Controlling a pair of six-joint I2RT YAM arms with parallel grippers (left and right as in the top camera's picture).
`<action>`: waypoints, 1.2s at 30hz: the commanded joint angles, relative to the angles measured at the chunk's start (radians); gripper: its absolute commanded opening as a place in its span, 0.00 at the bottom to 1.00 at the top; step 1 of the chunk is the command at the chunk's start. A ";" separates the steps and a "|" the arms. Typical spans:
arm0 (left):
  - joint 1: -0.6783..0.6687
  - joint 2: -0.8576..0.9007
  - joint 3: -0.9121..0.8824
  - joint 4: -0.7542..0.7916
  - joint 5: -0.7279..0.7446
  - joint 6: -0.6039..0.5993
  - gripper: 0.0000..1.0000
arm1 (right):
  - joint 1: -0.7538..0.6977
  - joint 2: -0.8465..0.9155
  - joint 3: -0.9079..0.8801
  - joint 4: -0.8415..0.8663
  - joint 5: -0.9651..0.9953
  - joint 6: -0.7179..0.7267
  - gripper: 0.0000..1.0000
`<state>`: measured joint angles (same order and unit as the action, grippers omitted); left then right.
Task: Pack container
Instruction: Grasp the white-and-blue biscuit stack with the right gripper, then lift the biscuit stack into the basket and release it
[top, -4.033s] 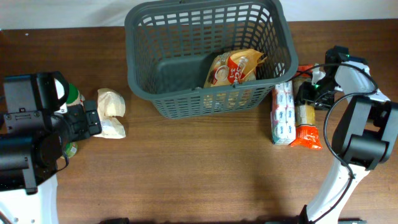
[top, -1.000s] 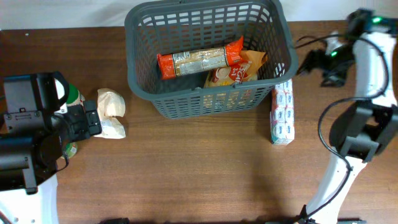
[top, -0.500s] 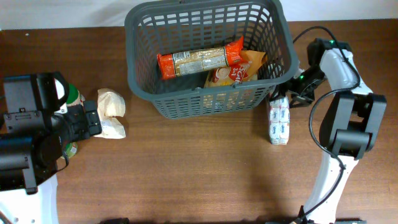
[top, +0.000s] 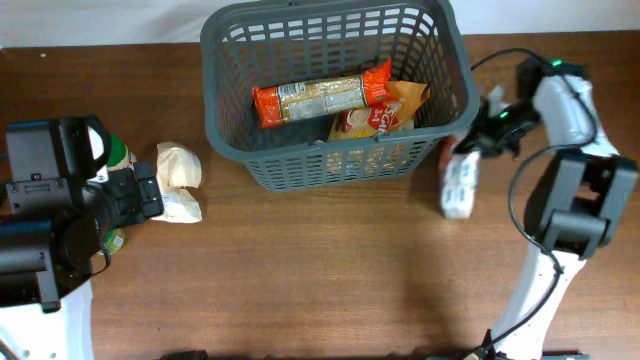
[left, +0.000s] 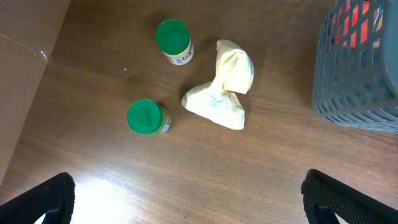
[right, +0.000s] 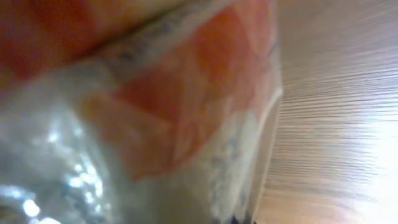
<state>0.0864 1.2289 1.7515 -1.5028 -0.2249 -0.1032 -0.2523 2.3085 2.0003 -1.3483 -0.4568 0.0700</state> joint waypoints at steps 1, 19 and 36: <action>0.006 0.002 0.007 0.002 0.000 -0.016 0.99 | -0.080 -0.130 0.238 -0.054 -0.072 0.041 0.04; 0.006 0.002 0.007 0.002 0.000 -0.016 0.99 | 0.448 -0.375 0.949 -0.126 -0.111 -0.846 0.04; 0.006 0.002 0.007 0.002 0.000 -0.016 0.99 | 0.639 -0.118 0.761 -0.055 0.319 -0.862 0.04</action>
<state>0.0864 1.2289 1.7515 -1.5024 -0.2249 -0.1032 0.3843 2.1651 2.7678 -1.4158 -0.2699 -0.9432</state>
